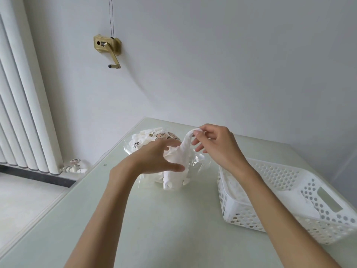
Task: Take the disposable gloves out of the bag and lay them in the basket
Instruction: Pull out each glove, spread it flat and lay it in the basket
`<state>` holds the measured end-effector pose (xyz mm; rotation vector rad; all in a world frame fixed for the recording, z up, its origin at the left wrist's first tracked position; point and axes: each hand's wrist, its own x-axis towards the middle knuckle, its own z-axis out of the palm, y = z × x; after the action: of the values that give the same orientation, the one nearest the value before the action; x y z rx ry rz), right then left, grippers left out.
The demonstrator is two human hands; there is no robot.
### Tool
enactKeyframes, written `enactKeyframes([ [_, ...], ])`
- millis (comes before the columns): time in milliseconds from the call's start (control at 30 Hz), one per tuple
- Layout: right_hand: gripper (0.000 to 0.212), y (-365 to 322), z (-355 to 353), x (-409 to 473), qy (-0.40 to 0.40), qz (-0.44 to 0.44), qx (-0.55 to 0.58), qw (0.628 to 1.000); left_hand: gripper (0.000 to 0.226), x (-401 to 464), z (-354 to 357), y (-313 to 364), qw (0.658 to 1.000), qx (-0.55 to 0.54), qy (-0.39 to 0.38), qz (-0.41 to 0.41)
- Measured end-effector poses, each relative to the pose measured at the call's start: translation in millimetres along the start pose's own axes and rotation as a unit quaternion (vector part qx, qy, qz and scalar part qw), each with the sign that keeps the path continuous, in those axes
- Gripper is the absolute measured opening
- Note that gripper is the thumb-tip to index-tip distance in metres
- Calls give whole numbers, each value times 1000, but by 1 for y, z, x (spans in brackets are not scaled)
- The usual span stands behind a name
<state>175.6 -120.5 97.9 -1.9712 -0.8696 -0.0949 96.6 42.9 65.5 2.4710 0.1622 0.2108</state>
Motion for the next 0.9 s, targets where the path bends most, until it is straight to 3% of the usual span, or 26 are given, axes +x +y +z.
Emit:
enactKeyframes([
  [67,16,-2,1,3,5,8,59,998,15,10,11,-5,997,-11,70,3],
  [100,14,-1,1,3,-3,21,70,997,5,15,16,-9,994,-16,111,-7],
  [200,39,14,3,-1,-39,104,-43,993,14,21,23,-17,980,-57,185,-46],
  [300,55,18,13,-11,-119,161,-100,975,23,24,22,-25,971,-110,197,-80],
  [433,70,14,35,-12,-111,91,-228,963,38,26,23,-30,962,-151,206,-96],
  [500,53,12,46,-7,-88,48,-247,964,44,25,25,-30,958,-140,227,-103],
  [567,15,14,51,2,-53,26,-258,964,45,24,26,-30,954,-147,235,-111],
  [667,36,20,45,20,-41,72,-237,968,35,21,18,-35,967,-182,139,-113],
  [733,29,21,39,30,-80,91,-210,970,44,18,17,-35,980,-141,69,-125],
  [833,10,23,31,42,-105,102,-133,980,52,18,26,-26,985,-30,106,-135],
  [900,9,22,24,46,-99,119,-88,984,42,18,34,-19,976,36,156,-147],
])
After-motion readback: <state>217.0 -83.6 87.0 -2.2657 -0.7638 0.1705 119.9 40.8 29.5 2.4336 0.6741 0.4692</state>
